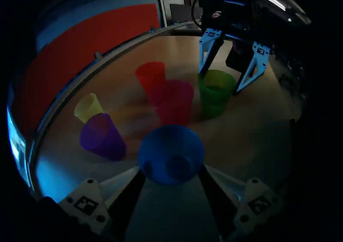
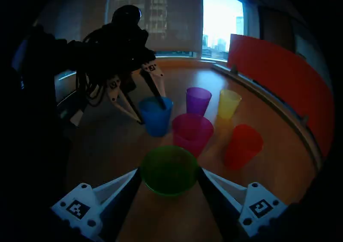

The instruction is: Pour water

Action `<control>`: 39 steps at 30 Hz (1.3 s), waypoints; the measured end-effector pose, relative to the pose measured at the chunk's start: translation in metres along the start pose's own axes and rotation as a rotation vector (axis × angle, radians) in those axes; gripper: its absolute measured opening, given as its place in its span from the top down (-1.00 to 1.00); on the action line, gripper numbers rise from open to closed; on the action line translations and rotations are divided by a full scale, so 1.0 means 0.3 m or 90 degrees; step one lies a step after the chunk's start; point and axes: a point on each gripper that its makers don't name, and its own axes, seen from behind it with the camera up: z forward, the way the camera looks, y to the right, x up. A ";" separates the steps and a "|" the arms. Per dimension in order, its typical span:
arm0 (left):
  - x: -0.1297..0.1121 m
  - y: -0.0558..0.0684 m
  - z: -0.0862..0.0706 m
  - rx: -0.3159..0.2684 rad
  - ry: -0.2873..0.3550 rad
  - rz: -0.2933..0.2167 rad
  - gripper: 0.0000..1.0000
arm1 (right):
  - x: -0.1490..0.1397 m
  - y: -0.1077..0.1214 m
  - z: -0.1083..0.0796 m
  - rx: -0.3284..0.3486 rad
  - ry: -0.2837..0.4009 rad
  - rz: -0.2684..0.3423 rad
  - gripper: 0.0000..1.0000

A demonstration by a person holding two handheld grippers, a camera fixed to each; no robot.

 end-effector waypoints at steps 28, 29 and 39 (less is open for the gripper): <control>-0.089 -0.001 -0.038 0.017 -0.037 0.007 -0.67 | -0.088 0.006 -0.037 -0.027 -0.033 0.013 -0.91; -0.095 -0.002 -0.043 0.019 -0.039 0.007 -0.67 | -0.092 0.006 -0.041 -0.029 -0.033 0.014 -0.91; -0.160 -0.016 -0.104 0.046 -0.053 -0.010 -0.67 | -0.148 0.006 -0.108 -0.051 -0.041 0.027 -0.91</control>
